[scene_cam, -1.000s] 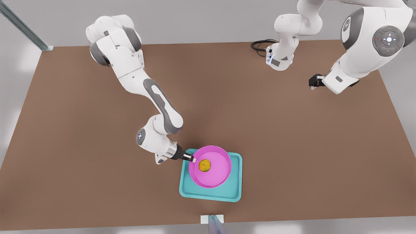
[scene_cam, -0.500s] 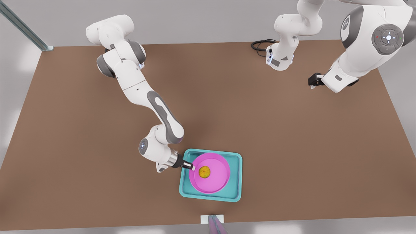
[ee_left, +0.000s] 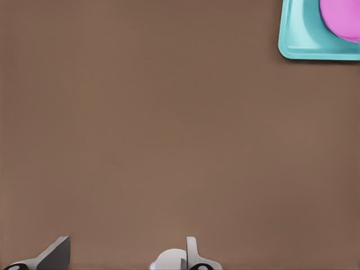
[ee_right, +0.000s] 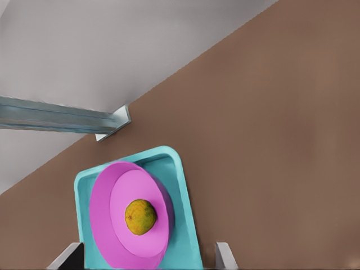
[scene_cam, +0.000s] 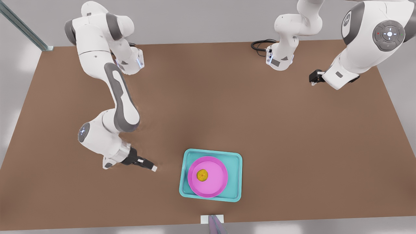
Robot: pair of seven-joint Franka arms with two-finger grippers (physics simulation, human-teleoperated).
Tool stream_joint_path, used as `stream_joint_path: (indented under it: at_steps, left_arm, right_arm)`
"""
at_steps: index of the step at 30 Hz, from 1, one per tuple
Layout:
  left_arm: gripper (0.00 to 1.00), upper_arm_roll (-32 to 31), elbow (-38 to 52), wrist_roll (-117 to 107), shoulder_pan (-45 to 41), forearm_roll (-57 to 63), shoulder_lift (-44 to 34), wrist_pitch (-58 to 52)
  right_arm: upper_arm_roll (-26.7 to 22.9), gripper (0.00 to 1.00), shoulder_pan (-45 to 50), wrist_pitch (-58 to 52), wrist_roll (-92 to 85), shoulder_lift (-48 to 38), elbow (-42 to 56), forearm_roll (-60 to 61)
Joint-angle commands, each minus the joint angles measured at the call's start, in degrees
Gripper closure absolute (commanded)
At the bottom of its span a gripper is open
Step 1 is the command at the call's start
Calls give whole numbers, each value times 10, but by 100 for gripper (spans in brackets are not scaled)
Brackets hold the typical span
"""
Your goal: Place the orange on the plate with the left arm and the plate on the tray with the right arm
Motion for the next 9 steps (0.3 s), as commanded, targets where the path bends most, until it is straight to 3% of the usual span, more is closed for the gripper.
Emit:
stream_joint_path:
  at_steps: [1, 2, 5, 9]
  left_arm:
    - [0, 0, 1, -8, 0, -2, 1, -6]
    - [0, 0, 1, -3, 0, -3, -2, -7]
    - [0, 0, 1, -3, 0, -2, -4, -8]
    - [0, 5, 1, 3, 1, -2, -3, -19]
  right_arm:
    - [-25, 0, -46, -402, -96, -28, 40, -322]
    - [-26, 0, -54, -463, -179, -49, 85, -385]
    - [-16, 0, -68, -518, -188, -182, 81, -391]
    - [-10, 0, -69, -529, -187, -226, 45, -377]
